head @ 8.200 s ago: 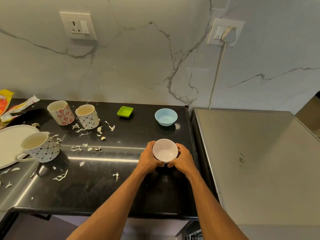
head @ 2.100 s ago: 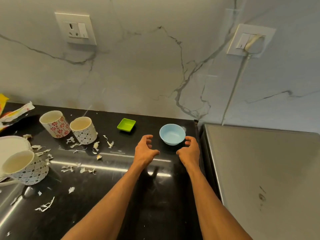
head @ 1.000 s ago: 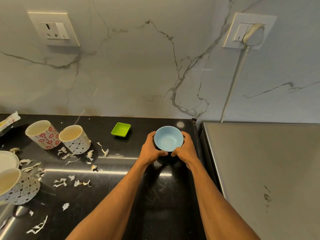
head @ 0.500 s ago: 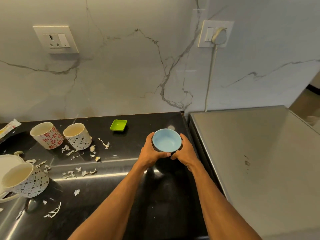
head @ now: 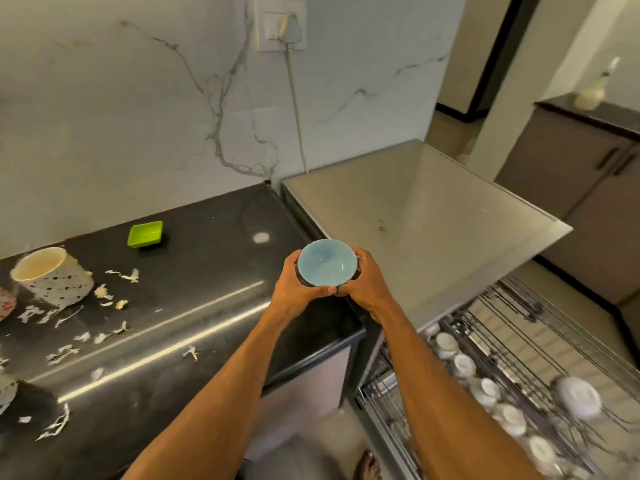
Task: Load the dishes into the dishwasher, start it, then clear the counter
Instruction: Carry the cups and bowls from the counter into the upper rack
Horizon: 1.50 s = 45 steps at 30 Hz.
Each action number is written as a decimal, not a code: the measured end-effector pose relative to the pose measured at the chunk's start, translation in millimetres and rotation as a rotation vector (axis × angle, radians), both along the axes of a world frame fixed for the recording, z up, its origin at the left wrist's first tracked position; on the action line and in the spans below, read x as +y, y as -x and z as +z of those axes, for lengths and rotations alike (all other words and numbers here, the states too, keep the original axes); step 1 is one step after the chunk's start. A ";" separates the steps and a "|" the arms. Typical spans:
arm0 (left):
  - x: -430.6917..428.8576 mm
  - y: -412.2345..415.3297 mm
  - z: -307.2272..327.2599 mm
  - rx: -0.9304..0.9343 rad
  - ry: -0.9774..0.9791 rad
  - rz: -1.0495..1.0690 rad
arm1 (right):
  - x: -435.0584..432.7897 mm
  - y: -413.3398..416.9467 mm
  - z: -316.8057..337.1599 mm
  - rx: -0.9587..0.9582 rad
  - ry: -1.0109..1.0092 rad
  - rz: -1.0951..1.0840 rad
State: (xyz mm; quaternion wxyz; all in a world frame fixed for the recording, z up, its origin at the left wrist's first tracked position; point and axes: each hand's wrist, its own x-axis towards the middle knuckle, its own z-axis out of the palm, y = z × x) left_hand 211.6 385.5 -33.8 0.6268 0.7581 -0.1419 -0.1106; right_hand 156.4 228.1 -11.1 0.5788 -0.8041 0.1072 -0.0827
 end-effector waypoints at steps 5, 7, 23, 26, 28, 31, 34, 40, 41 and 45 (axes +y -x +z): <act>-57.5 16.9 -5.4 -0.004 -0.035 -0.122 | -54.9 38.3 -3.5 0.001 0.005 -0.145; -86.1 21.7 -7.2 -0.014 -0.077 -0.181 | -80.4 53.6 -5.4 0.018 0.011 -0.213; -306.9 112.7 1.4 -0.040 -0.123 -0.478 | -266.2 187.9 -5.5 -0.002 -0.075 -0.515; -339.4 134.9 -3.2 -0.022 -0.158 -0.535 | -294.1 212.3 -14.4 0.032 -0.111 -0.587; -353.8 146.5 -7.1 -0.002 -0.180 -0.574 | -305.2 225.1 -21.1 0.059 -0.124 -0.614; -375.8 156.2 -16.6 0.061 -0.234 -0.641 | -317.8 240.2 -36.1 0.083 -0.208 -0.689; -390.2 162.4 -26.6 0.158 -0.293 -0.685 | -321.3 251.2 -52.7 0.098 -0.311 -0.730; -416.1 167.8 -46.9 0.383 -0.324 -0.710 | -328.7 260.6 -87.4 0.146 -0.530 -0.845; -420.9 166.2 -50.7 0.420 -0.335 -0.720 | -330.7 260.2 -93.9 0.155 -0.554 -0.866; -437.8 153.1 -71.8 0.484 -0.401 -0.772 | -333.7 251.5 -110.0 0.177 -0.594 -0.932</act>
